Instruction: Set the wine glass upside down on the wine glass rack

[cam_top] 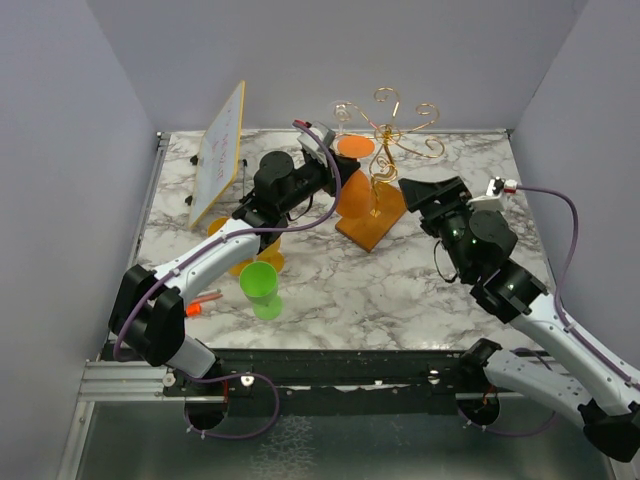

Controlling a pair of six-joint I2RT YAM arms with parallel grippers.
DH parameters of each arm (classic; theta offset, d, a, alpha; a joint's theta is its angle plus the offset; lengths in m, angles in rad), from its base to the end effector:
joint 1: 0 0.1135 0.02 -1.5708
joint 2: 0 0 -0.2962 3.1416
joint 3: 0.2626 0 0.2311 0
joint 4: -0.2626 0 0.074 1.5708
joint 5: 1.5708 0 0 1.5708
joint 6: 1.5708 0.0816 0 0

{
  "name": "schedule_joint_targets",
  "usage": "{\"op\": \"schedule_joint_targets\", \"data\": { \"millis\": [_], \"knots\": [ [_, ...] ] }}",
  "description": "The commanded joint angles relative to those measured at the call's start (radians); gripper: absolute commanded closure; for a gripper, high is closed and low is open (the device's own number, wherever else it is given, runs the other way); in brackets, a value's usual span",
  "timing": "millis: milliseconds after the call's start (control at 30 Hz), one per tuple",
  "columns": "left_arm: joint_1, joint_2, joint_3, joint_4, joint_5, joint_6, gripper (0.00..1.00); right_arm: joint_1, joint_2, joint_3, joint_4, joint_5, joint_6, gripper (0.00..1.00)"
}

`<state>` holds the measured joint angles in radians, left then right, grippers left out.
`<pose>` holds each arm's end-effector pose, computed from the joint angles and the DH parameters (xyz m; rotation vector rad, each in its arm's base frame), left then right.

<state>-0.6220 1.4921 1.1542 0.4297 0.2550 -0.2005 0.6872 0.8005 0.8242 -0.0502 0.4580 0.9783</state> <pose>0.2964 -0.2378 0.4054 0.5290 1.4476 -0.8482 0.1640 0.0879 0.3874 0.6035 1.5616 0.9201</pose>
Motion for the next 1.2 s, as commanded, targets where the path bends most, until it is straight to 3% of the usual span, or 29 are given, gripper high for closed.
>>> {"op": "schedule_joint_targets", "data": {
  "millis": [0, 200, 567, 733, 1167],
  "knots": [
    [-0.001, -0.005, 0.004, 0.030, 0.028, 0.007, 1.00, 0.004, 0.047, 0.085, -0.107, 0.172, 0.047, 0.10],
    [-0.001, -0.002, 0.003, 0.030, 0.039, 0.009, 1.00, -0.003, 0.144, 0.212, -0.157, 0.290, 0.022, 0.05],
    [-0.002, -0.004, -0.002, 0.030, 0.038, 0.010, 1.00, -0.157, 0.273, 0.312, -0.245, 0.203, 0.058, 0.05],
    [-0.002, 0.003, 0.005, 0.030, 0.033, 0.013, 1.00, -0.221, 0.269, 0.262, -0.130, 0.175, -0.007, 0.07],
    [-0.001, -0.005, -0.001, 0.030, 0.022, 0.030, 1.00, -0.339, 0.271, 0.182, -0.123, -0.021, -0.031, 0.23]
  ]
}}
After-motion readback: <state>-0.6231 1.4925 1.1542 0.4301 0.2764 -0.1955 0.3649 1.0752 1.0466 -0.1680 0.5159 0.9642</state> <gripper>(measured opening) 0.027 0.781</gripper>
